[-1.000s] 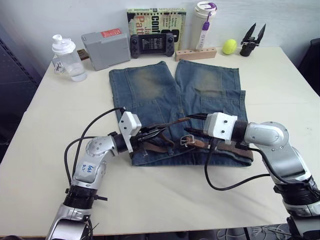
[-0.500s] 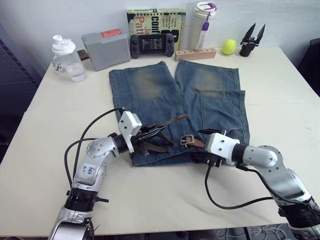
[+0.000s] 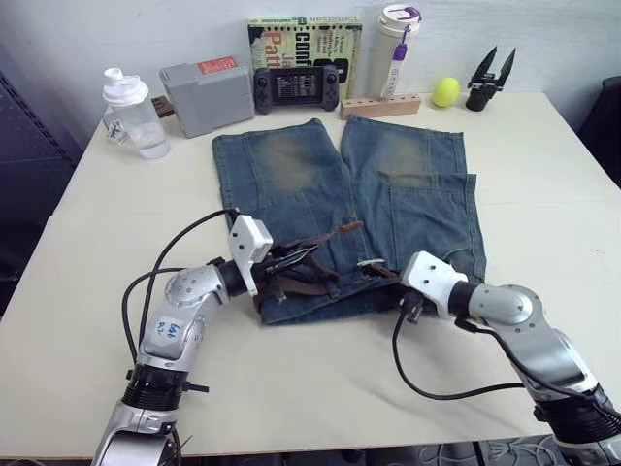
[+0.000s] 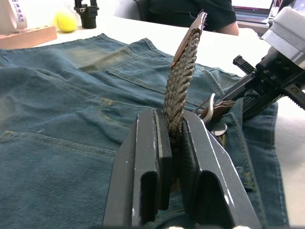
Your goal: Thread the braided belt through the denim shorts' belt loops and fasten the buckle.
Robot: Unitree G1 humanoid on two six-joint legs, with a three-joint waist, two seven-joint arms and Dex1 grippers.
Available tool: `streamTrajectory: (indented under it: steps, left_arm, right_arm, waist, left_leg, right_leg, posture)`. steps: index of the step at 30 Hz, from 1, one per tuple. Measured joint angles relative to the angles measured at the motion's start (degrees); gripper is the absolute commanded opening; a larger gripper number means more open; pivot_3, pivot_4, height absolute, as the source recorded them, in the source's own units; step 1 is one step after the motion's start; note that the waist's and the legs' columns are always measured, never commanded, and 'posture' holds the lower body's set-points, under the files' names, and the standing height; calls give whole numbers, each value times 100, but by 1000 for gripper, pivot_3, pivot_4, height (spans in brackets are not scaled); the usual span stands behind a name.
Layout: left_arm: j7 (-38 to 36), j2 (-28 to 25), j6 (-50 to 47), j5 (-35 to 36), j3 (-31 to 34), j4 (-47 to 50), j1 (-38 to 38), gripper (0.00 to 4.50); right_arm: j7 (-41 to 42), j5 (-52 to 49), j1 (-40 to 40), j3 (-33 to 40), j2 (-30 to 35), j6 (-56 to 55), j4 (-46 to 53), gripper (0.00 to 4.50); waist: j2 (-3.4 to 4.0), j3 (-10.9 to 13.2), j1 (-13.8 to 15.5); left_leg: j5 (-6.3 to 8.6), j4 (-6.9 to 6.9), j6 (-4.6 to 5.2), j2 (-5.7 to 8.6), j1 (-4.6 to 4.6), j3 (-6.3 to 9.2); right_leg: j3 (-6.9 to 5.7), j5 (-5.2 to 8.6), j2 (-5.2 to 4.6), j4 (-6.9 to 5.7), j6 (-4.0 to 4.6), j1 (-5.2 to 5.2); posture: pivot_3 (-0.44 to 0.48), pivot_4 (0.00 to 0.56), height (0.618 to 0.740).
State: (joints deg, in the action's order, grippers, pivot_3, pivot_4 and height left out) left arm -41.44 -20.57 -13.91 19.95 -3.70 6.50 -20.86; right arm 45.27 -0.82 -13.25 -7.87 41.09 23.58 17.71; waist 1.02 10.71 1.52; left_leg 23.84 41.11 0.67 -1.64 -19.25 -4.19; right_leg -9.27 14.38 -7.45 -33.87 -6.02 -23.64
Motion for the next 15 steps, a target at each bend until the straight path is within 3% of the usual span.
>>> streamTrajectory:
  steps: [6, 15]
  left_arm:
    - [2, -61, -150, -13, -27, 20, 14, 30]
    - [54, -343, -1479, -42, -584, 610, 315, 30]
  right_arm:
    - [-112, -332, -174, 103, -230, 837, 120, 42]
    - [-856, -536, -591, 161, -855, 2536, 414, 42]
  waist:
    - [0, 0, -9]
    - [1, 0, -23]
  left_leg:
    - [0, 0, 0, -1, -1, 0]
    - [0, -1, 0, -3, -1, -1]
  right_leg:
    - [0, 0, 1, -1, 0, -1]
    - [4, 0, 2, -2, 0, -3]
  posture:
    - [0, 150, 722]
    - [0, 150, 722]
